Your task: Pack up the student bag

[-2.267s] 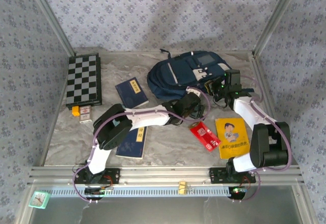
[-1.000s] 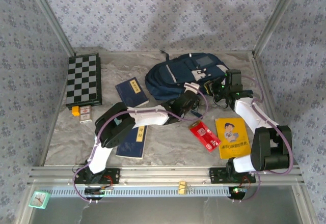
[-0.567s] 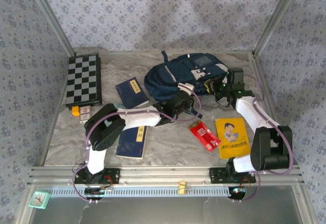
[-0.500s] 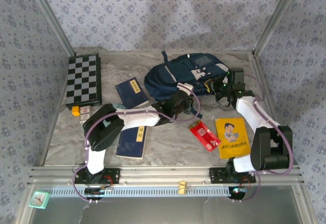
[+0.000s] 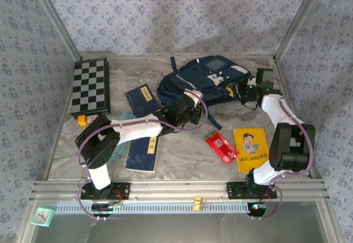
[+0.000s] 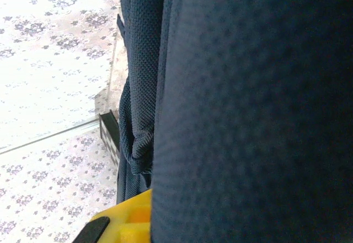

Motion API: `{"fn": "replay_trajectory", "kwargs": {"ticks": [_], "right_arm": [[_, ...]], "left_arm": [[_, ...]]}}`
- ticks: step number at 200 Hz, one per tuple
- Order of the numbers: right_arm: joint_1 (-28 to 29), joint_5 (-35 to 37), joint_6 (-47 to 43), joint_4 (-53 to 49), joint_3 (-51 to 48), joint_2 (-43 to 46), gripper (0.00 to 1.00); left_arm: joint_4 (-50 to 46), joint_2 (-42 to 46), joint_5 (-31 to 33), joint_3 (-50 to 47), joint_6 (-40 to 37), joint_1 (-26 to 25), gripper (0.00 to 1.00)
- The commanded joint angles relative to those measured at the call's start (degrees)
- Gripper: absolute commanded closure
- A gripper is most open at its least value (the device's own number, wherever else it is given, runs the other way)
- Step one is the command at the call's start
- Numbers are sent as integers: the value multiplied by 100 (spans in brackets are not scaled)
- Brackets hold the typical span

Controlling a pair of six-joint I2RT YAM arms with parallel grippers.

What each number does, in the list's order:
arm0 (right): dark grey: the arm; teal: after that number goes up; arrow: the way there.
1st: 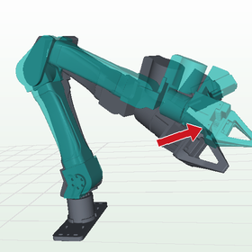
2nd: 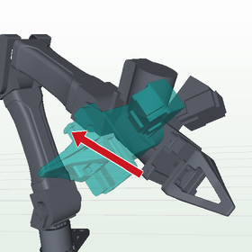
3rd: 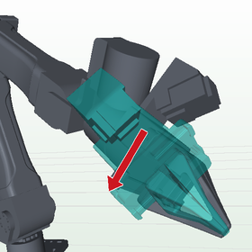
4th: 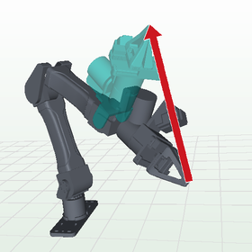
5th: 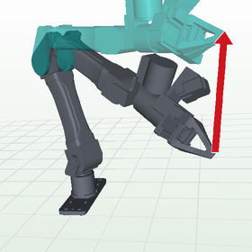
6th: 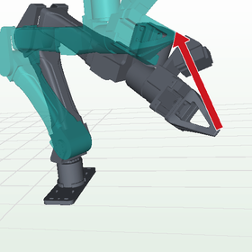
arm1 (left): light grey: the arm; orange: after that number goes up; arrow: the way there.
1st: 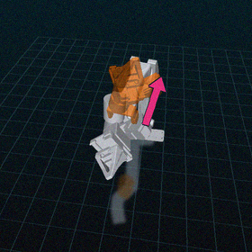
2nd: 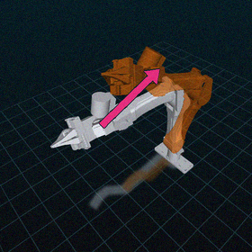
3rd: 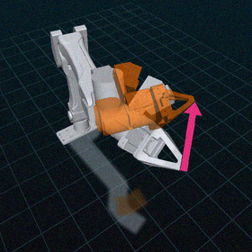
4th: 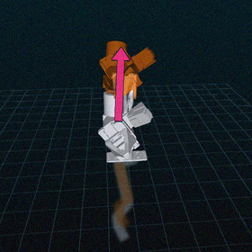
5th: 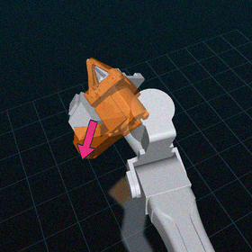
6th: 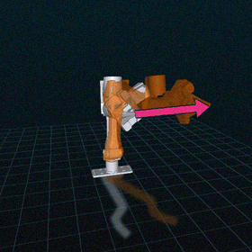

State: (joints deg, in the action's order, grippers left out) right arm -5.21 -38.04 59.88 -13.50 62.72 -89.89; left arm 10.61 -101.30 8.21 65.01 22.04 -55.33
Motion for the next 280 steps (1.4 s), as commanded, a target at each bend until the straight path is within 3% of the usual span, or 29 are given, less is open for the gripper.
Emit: {"fn": "replay_trajectory", "kwargs": {"ticks": [1,41,73,101,119,143,161,203,225,252,280], "right_arm": [[-464,385,-404,248,513,-280,100],[-621,306,-506,196,900,-626,97],[-563,51,-782,-113,945,-658,79],[-708,-50,-1161,-682,697,-218,46],[-731,94,-1495,-1248,351,177,31],[-664,2,-1352,-1502,-134,628,22],[-210,-65,-874,-1177,-586,907,19],[669,359,374,72,-1016,718,28],[972,770,314,202,-793,358,34],[976,750,230,518,-636,-139,52],[917,796,-624,-286,-49,-495,77]], "left_arm": [[-411,321,-184,-67,-39,92,100],[-520,59,-653,476,-56,49,100],[-375,-310,-830,894,84,32,100],[-535,-585,-793,1238,126,38,100],[-568,-651,-777,1295,138,40,100],[-612,-688,-802,1301,132,40,100],[-620,-725,-875,1327,142,40,100],[-648,-795,-993,1397,198,31,100],[-666,-804,-1093,1421,173,31,100],[-792,-770,-1158,1462,84,31,100],[-930,-635,-1164,1323,-27,31,100]]}}
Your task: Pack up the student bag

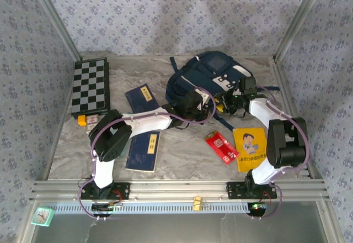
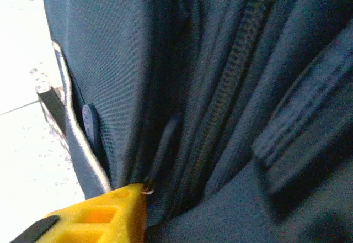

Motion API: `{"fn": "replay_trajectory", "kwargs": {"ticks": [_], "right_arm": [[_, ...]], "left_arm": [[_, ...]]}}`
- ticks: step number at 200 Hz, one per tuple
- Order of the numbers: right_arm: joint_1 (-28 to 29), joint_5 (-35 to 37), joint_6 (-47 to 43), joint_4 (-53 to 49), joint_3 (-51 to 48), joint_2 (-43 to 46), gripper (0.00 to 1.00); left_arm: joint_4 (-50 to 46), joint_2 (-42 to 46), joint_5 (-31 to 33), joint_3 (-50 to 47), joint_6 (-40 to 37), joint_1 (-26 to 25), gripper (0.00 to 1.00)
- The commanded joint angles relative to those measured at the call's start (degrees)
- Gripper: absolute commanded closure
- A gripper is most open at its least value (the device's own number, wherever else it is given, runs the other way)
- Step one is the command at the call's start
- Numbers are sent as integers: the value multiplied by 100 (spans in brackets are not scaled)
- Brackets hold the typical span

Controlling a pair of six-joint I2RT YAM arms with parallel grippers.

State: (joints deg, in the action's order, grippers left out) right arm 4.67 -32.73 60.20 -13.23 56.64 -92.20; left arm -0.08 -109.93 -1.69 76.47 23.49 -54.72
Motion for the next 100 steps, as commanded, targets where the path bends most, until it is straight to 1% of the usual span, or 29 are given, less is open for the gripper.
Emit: {"fn": "replay_trajectory", "kwargs": {"ticks": [1,15,40,60,64,79,84,100], "right_arm": [[-76,257,-675,-325,572,-272,78],[-202,50,-916,-358,640,-330,89],[-434,-180,-1643,-879,937,-405,99],[-708,-378,-2111,-1223,1121,-484,100],[-761,-391,-2200,-1270,1332,-499,100],[-915,-374,-2371,-1509,1578,-605,100],[-952,-397,-2626,-1585,1688,-661,100],[-1015,-409,-2885,-1872,2068,-890,100]], "left_arm": [[131,236,-173,168,-179,-30,100],[7,358,-154,17,-271,-23,100],[-249,646,19,-378,-428,5,100],[-519,887,216,-704,-450,77,100],[-550,942,237,-781,-446,96,100],[-590,1135,345,-1074,-409,160,100],[-590,1179,381,-1158,-386,186,100],[-585,1279,408,-1301,-282,255,100]]}}
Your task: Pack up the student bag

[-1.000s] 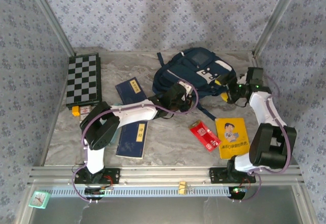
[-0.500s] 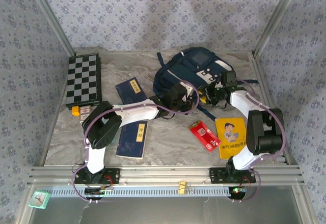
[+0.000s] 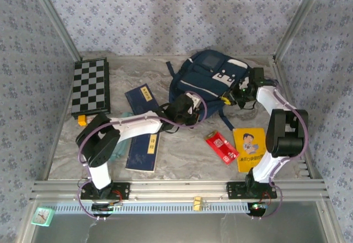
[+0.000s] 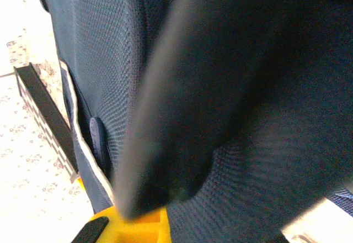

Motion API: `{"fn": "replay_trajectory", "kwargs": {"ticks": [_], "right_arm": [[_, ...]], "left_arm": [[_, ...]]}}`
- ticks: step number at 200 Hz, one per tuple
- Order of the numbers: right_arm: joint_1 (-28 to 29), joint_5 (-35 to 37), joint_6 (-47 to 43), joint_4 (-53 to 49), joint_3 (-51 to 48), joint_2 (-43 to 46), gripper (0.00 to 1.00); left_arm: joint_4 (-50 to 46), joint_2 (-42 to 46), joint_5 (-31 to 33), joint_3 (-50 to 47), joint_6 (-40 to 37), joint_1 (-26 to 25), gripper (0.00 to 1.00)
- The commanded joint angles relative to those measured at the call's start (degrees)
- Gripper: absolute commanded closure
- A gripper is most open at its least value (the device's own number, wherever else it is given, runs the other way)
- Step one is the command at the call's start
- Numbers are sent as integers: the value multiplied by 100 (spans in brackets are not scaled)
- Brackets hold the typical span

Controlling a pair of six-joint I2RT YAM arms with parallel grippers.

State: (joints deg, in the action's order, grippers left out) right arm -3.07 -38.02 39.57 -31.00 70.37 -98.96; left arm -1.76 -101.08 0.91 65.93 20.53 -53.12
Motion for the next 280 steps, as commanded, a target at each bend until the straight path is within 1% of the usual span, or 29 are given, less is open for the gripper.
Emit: {"fn": "replay_trajectory", "kwargs": {"ticks": [1,10,31,41,50,60,87,96,108,121,134,136,147,167,187,206,223,242,253,280], "right_arm": [[-239,119,-834,-110,714,-231,100],[-259,154,-857,-184,878,-347,100],[-193,29,-801,-110,1069,-550,95],[-138,54,-899,-255,1174,-604,86],[-115,124,-974,-431,1242,-609,80],[-136,122,-995,-557,1222,-540,70],[-252,123,-943,-569,786,-50,44],[-278,19,-930,-603,636,96,37],[-333,-100,-855,-657,393,305,32],[-333,-189,-755,-610,69,581,29],[-254,-180,-646,-638,-153,848,27],[-231,-184,-616,-629,-308,890,27],[-104,-266,-409,-406,-638,1101,25],[192,-306,315,144,-1128,1395,25],[485,-31,949,757,-1500,1517,25],[707,91,1573,1506,-1732,1396,27],[848,262,1757,1730,-1684,1175,31],[943,300,1662,1737,-1550,995,41],[962,354,1455,1554,-1456,955,53],[826,515,873,978,-1264,931,77]], "left_arm": [[-415,395,147,-252,21,98,100],[-391,400,102,-237,55,100,100],[-142,249,-257,-66,177,90,100],[-97,112,-374,117,241,57,100],[-90,-2,-413,305,307,24,100],[-79,-137,-466,499,313,-28,100],[-200,-381,-389,930,337,-119,100],[-201,-420,-399,982,330,-135,100],[-202,-447,-407,1000,295,-137,100],[-259,-457,-428,1033,254,-145,100],[-311,-457,-443,1062,219,-159,100],[-313,-452,-453,1062,215,-162,100],[-316,-464,-464,1069,181,-202,100],[-296,-524,-440,1107,170,-268,100],[-343,-593,-426,1228,196,-306,100],[-316,-601,-410,1262,212,-321,100],[-324,-580,-417,1273,198,-330,100],[-381,-537,-408,1273,151,-330,100],[-436,-504,-399,1271,114,-331,100],[-561,-347,-290,1139,24,-330,100]]}}
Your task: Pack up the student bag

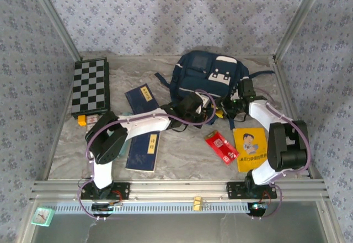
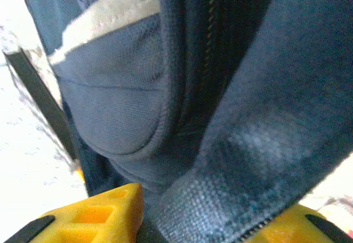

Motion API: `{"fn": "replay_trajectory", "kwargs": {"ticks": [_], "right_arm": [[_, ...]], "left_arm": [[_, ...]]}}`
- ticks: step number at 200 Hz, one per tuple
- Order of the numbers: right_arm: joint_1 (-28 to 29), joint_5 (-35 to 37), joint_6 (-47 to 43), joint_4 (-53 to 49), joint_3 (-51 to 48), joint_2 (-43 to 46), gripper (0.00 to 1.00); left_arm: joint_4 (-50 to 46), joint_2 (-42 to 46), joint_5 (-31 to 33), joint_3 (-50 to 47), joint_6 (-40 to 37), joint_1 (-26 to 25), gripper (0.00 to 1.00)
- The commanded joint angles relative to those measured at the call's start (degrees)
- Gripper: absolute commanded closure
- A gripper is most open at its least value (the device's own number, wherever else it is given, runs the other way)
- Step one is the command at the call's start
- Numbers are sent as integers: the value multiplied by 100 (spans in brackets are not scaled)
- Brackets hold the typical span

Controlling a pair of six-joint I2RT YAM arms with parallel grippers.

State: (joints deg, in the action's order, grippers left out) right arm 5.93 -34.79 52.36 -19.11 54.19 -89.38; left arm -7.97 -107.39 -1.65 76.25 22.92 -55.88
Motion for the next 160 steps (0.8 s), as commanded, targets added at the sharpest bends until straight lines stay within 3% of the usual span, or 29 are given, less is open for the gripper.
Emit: {"fn": "replay_trajectory", "kwargs": {"ticks": [1,44,97,122,160], "right_arm": [[-84,191,-426,-226,358,-31,78],[-607,117,-1588,-1210,917,-203,99],[-1012,227,-2684,-2015,1842,-576,100],[-970,116,-2740,-2064,2165,-846,93],[-894,150,-2635,-2391,2217,-713,57]], "left_arm": [[59,291,-31,108,-220,-55,100],[-211,743,315,-457,-289,30,100],[-200,1398,577,-1434,-103,555,100],[-135,1361,410,-1323,-131,614,100],[65,1010,19,-790,-15,493,100]]}}
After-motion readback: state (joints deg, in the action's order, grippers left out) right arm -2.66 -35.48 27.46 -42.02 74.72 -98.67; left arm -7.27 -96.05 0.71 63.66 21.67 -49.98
